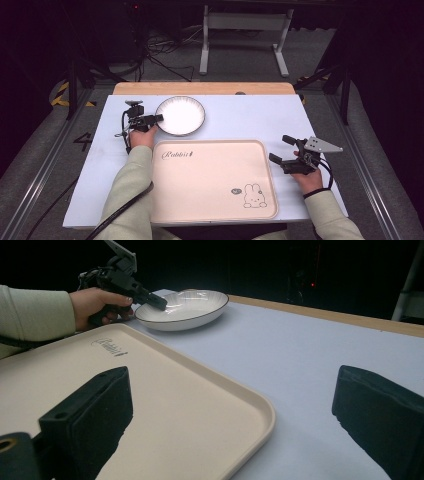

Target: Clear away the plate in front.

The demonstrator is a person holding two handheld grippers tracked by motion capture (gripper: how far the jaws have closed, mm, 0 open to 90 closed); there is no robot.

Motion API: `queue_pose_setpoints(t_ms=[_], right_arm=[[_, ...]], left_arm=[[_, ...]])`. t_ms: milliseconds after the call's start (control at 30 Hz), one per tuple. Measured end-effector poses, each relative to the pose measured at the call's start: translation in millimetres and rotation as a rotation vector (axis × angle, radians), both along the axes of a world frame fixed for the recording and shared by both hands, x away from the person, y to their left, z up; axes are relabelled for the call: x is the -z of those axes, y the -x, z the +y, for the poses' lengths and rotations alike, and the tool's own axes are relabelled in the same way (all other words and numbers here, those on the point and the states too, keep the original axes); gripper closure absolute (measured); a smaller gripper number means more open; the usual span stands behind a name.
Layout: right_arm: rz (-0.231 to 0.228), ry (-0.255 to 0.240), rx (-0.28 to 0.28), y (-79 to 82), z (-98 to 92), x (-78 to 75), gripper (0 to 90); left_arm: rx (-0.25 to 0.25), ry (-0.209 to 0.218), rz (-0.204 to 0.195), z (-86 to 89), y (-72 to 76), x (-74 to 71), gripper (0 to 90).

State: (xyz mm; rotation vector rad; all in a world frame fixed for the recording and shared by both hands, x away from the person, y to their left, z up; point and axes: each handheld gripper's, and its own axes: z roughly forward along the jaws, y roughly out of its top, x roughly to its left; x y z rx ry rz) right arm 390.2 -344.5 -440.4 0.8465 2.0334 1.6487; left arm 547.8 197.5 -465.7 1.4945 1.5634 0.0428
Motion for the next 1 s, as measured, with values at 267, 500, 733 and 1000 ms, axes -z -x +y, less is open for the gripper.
queue_pose_setpoints(t_ms=[267,500,733,1000], right_arm=[[0.0,0.006,-0.004,0.1,0.4,0.0,3.2],[-0.006,0.008,-0.002,0.3,0.5,-0.1,3.4],[-0.014,0.013,0.003,0.1,0.4,-0.2,3.7],[-0.009,0.018,0.006,-0.1,0.5,-0.1,3.9]], left_arm=[[-0.007,0.013,-0.065,-8.3,3.6,-16.1,84.3],[-0.022,0.002,-0.116,-12.2,9.2,-21.4,83.8],[0.004,-0.014,-0.183,-12.3,16.1,-36.8,83.2],[0.033,-0.041,-0.239,-13.4,25.8,-60.6,83.2]])
